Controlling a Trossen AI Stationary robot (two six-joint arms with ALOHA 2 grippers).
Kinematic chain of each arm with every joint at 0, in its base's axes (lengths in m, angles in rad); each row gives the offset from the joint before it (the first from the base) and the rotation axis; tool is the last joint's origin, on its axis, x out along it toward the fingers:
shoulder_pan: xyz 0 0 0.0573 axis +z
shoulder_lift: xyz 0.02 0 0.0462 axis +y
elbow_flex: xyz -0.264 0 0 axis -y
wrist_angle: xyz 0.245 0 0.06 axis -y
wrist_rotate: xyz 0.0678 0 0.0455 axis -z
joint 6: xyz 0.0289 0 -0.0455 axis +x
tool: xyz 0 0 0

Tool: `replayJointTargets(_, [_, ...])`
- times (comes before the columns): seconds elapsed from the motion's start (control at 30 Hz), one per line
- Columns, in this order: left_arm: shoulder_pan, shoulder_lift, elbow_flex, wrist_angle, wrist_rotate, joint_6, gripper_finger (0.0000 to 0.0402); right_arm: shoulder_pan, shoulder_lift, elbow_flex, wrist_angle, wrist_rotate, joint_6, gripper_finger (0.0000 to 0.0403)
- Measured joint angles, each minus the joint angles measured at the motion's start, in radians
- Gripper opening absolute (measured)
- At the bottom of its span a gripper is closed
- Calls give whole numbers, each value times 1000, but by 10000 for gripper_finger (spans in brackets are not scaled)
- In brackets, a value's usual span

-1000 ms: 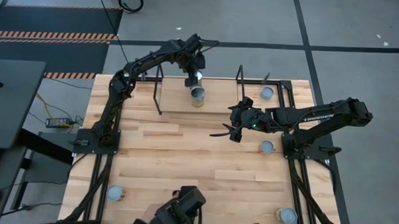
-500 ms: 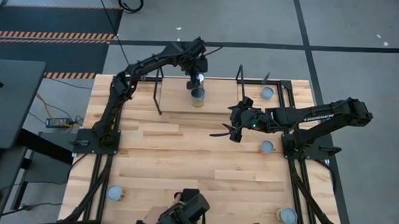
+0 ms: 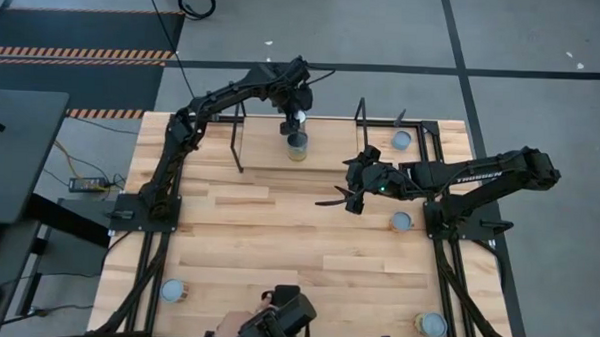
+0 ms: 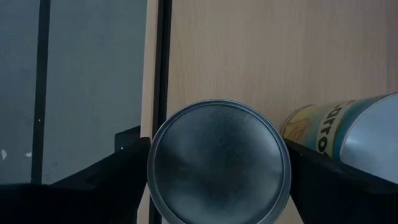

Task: Pick and place cans onto a shelf
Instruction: Put the canned carrots on the shelf, then put the canned mixed fruits on the shelf

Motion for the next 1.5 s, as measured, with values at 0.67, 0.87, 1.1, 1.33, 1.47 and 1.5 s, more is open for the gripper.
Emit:
replayJointTargets(0.67, [-5, -24, 0, 6, -15, -14, 375, 0, 0, 0, 0, 0, -2, 349])
replayJointTargets(0.87, [-9, -66, 0, 0, -15, -34, 375, 0, 0, 0, 1, 0, -2, 349])
replayJointTargets(1.1, [-16, -166, 1, -11, -7, -87, 375, 0, 0, 0, 30, 0, -41, 349])
replayJointTargets(1.33, [0, -304, 2, -84, 83, -207, 375, -14, -2, 0, 60, 6, -127, 349])
replayJointTargets(1.47, [1, -392, 2, -178, 195, -262, 366, -18, -23, 0, 78, 45, -190, 349])
replayJointTargets(1.5, [-9, -409, 2, -200, 210, -268, 362, -17, -30, 0, 89, 45, -205, 349])
